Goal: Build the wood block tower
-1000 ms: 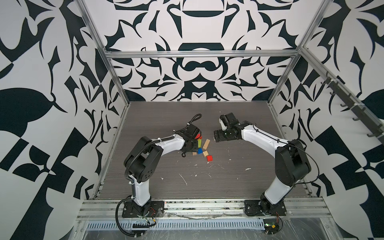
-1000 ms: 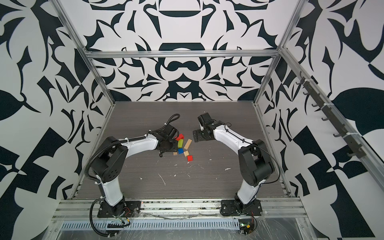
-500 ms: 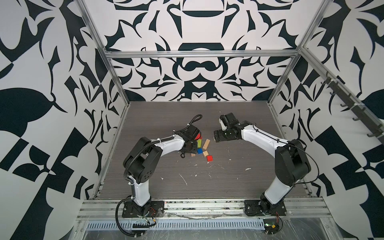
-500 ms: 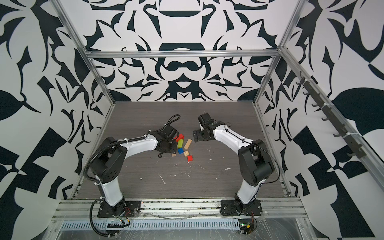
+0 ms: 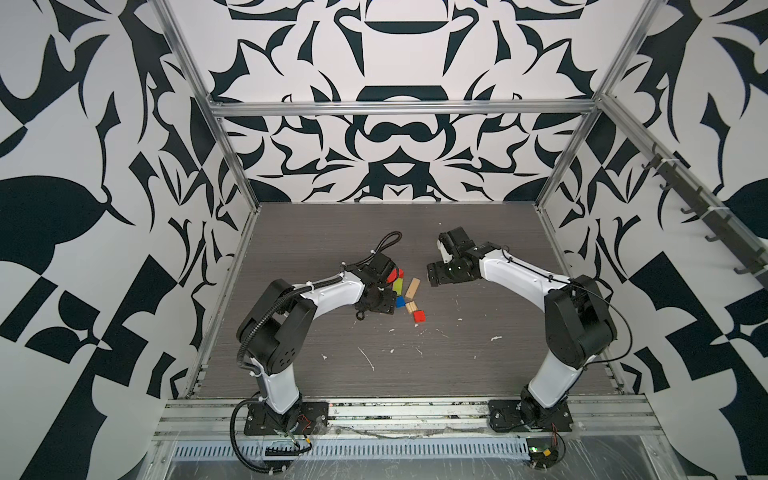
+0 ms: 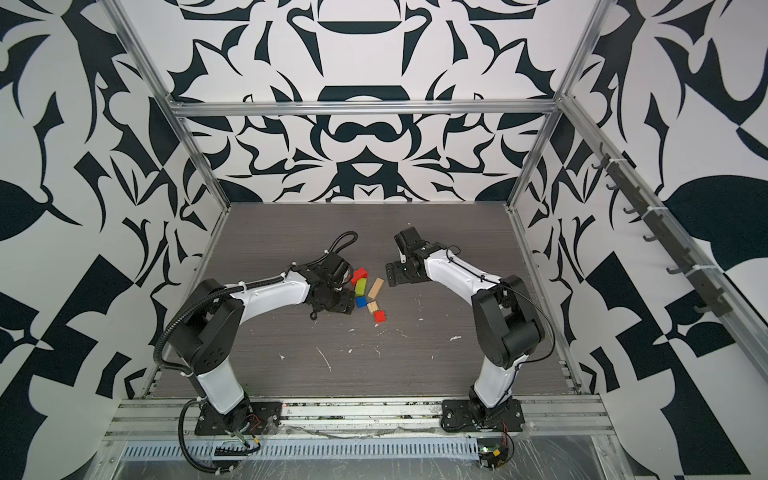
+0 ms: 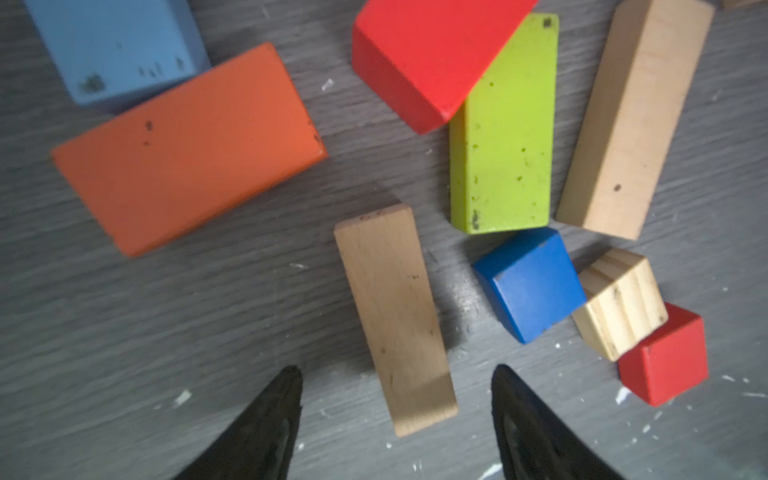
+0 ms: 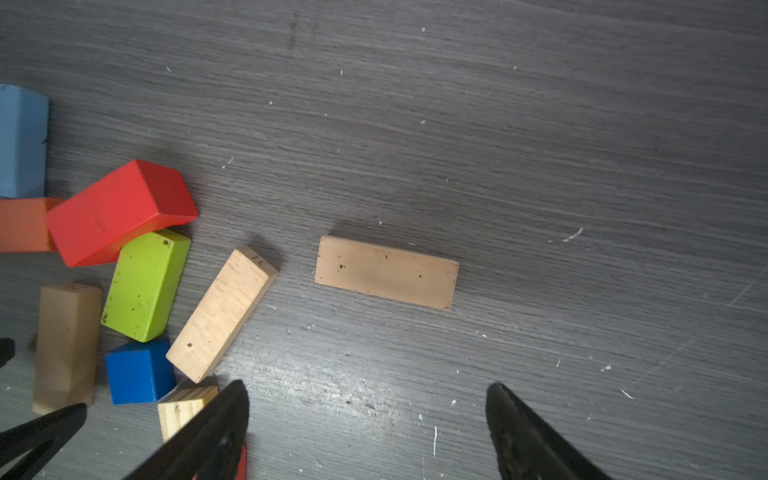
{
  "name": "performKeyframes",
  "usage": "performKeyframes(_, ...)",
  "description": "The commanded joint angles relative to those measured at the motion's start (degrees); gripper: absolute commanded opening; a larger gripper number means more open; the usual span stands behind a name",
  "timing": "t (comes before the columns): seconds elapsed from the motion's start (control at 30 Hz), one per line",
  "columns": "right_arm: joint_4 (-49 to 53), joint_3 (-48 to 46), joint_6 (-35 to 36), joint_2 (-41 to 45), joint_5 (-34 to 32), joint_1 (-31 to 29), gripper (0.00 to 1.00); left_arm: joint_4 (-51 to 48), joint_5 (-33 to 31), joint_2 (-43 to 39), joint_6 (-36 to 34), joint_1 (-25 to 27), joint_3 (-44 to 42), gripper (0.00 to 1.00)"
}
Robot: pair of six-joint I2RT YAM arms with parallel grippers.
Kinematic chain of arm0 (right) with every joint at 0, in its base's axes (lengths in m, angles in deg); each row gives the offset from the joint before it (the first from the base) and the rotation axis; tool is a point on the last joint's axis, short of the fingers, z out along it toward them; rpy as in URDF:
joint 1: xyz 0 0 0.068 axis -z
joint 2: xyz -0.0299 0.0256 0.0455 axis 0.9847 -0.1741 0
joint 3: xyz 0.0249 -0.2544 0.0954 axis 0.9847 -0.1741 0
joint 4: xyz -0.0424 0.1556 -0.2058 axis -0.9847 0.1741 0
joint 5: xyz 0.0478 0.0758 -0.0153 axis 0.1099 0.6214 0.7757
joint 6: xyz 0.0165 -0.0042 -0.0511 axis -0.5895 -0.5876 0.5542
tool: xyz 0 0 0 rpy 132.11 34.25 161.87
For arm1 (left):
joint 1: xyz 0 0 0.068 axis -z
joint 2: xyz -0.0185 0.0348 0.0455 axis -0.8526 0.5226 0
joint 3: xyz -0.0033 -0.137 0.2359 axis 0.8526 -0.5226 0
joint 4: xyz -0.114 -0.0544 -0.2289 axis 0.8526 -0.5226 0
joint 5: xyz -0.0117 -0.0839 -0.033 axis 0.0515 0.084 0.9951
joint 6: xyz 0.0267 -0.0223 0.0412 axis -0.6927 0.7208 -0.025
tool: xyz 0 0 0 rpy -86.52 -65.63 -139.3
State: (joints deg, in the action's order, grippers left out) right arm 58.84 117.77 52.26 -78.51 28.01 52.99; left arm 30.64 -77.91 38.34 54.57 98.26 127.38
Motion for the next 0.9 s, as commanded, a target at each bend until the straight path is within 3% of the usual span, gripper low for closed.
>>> performKeyframes(0.0, 0.27, 1.12, -0.34, 1.17, -0.09, -0.11, 0.92, -5.15, -1.58, -0.99, -3.17, 0.12, -0.60, 0.74)
performKeyframes(0.47, 0.34, 1.02, -0.45, 0.79, 0.19, -0.07, 0.92, -6.90, -6.85, 0.32, -1.67, -0.47, -0.66, 0.73)
performKeyframes(0.87, 0.40, 0.06, -1.74, 1.04, -0.90, -0.11, 0.93, -5.78, -4.86, -0.51, 0.88, -8.00, -2.02, 0.72)
